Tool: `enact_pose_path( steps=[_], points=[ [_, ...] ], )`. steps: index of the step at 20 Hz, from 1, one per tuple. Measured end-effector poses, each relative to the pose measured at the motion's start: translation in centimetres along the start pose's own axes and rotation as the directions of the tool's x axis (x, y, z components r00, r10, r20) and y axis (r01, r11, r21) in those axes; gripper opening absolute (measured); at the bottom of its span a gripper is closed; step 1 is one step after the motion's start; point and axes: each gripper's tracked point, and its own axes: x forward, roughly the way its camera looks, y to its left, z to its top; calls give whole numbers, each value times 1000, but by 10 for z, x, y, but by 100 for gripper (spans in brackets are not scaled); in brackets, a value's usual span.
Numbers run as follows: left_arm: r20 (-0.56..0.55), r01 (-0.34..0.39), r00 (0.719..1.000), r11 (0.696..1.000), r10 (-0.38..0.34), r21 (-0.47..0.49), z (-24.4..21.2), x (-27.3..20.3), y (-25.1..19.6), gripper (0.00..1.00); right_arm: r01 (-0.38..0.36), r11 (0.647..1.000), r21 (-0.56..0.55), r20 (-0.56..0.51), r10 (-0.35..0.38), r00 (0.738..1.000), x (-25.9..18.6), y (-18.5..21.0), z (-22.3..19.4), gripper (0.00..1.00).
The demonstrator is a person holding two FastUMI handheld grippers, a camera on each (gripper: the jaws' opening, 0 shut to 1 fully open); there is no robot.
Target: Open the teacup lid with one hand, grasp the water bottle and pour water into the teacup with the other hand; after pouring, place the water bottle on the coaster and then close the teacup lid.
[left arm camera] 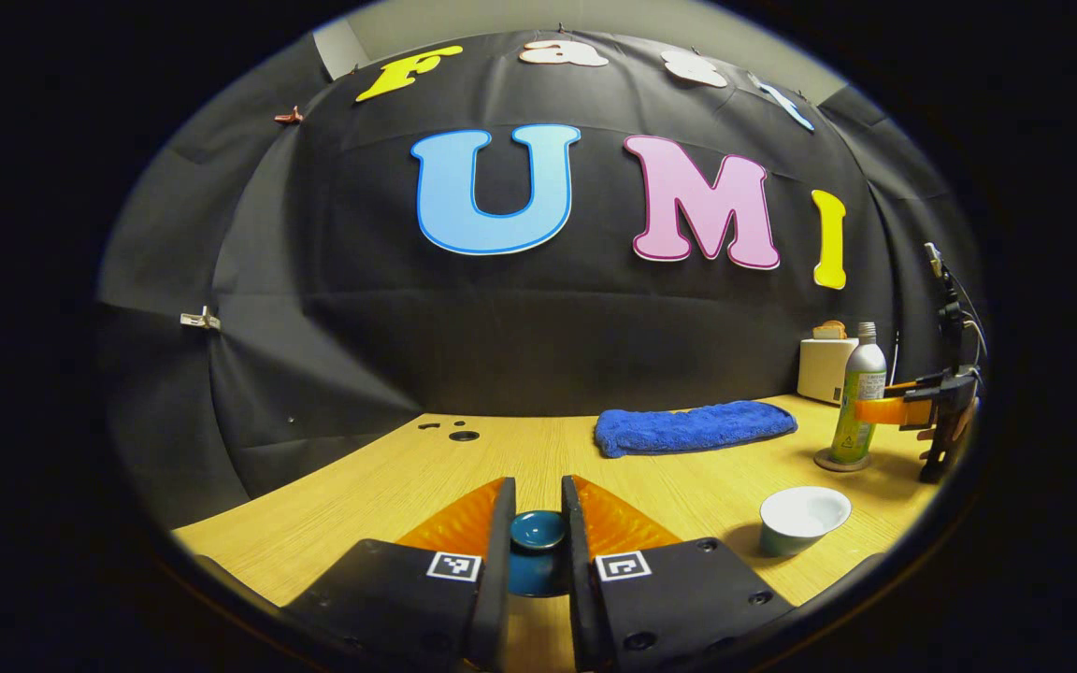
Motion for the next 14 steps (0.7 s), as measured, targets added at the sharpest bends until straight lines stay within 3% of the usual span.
enact_pose_path(
  steps=[10,14],
  points=[
    [-3,-13,1000,1000,13,-2,-1,-4,1,30,15,1000,-27,99,-12,995,-83,6,16,99],
    [-4,15,1000,1000,-15,1,0,-3,-6,31,-16,1000,-3,61,16,998,-105,14,-2,99]
  ],
)
